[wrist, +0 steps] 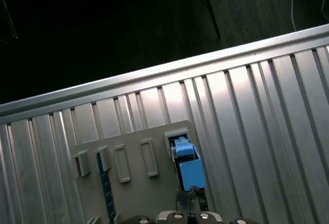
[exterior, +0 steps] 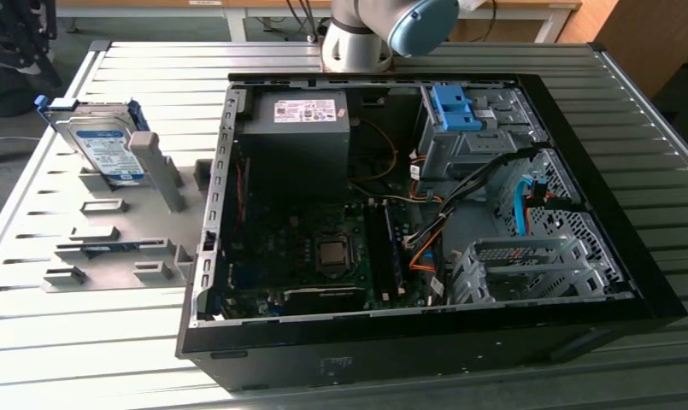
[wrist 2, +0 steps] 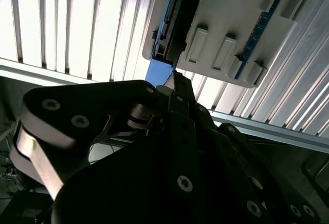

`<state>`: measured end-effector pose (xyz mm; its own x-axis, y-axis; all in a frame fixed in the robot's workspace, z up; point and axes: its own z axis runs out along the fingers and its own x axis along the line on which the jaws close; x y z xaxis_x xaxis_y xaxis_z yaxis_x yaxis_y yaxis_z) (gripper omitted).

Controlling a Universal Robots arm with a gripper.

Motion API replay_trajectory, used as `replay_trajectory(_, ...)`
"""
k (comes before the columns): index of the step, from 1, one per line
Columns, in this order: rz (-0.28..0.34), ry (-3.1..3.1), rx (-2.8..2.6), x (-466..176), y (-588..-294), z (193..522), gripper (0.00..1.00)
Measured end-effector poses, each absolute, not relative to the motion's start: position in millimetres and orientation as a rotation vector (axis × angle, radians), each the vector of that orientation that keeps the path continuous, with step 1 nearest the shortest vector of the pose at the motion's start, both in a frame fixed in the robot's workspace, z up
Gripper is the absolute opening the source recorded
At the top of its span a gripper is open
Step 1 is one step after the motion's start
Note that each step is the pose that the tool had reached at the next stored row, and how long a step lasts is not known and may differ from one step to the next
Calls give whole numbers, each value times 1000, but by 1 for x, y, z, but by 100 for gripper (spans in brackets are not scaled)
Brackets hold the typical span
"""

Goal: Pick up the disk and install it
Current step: 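Pick up the disk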

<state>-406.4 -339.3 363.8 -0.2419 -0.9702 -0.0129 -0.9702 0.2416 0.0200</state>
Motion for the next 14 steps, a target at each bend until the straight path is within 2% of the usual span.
replay_trajectory(14,-37,-2310,2123,-406,-339,362,11)
